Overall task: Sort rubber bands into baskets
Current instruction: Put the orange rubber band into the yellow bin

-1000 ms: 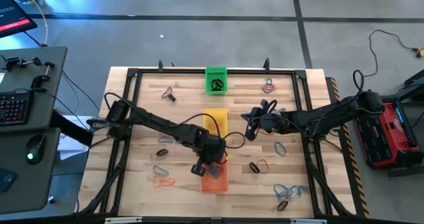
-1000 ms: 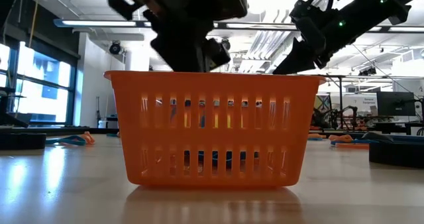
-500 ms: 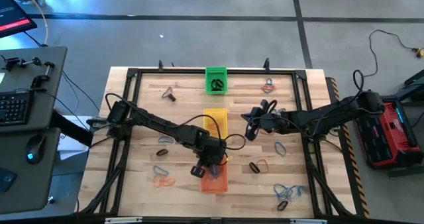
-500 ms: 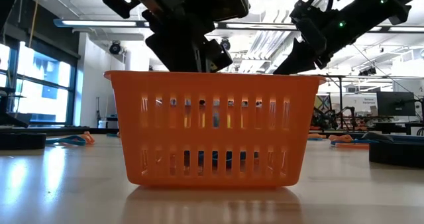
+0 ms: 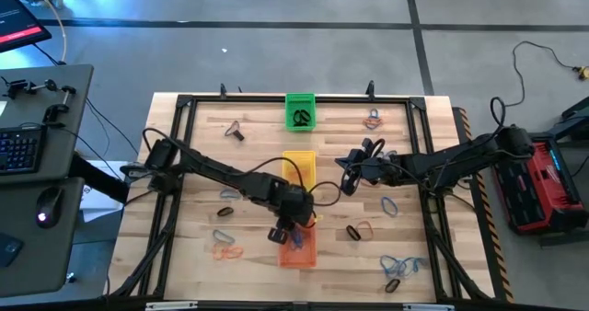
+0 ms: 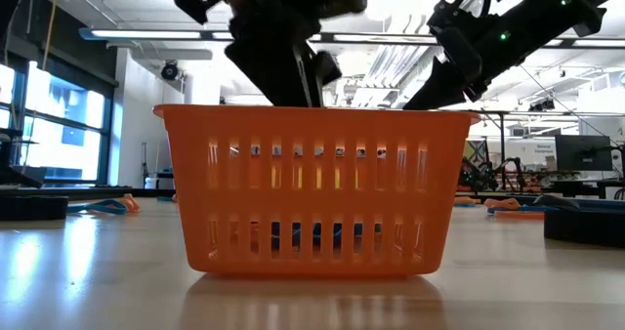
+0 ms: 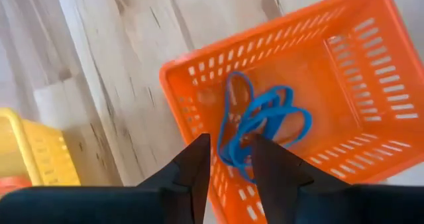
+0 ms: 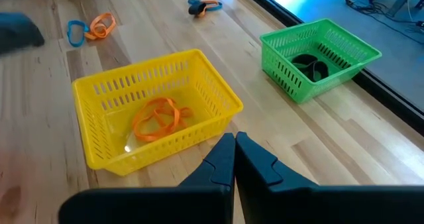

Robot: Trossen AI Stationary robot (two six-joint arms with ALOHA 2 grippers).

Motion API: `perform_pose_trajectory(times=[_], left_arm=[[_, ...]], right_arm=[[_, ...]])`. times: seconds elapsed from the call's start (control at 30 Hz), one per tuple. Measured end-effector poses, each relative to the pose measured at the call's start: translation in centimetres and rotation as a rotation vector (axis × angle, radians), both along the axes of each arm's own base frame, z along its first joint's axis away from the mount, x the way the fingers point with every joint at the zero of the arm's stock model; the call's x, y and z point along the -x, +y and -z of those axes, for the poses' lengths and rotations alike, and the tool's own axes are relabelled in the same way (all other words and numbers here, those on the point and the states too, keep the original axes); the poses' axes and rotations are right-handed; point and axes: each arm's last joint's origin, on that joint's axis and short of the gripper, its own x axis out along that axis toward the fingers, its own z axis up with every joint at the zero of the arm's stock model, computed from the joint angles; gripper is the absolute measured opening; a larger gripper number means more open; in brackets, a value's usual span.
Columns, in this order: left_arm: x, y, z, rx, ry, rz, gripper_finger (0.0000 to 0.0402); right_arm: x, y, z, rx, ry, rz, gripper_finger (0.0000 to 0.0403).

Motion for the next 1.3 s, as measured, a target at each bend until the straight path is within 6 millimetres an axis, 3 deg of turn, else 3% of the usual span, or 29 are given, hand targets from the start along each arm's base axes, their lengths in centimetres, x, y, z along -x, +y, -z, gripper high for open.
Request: perform_pose_trajectory(times=[0.37,0.73,1.0,1.3], left_arm=[[0.6,-0.2,0.4,0.009,-0.155,-0.030,0.0087],[4.8,0.6,-1.6,0.046,-0.438,-0.121,0.0051],[8.6,2.2,-1.6,0.095,-0.618,-0.238,0.0046],[12.1,4.1,-0.6,0.088,-0.788,-0.360,0.0046]], right_arm=[[0.1,0.0,0.2,-0.005,0.017,0.005,0.0000],[0.3,-0.1,0.3,-0.004,0.032,0.029,0.0000],[0.9,-0.1,1.1,-0.061,0.105,0.068,0.0000],[3.0,-0.5,2.9,-0.201,0.270,0.272,0.0024]])
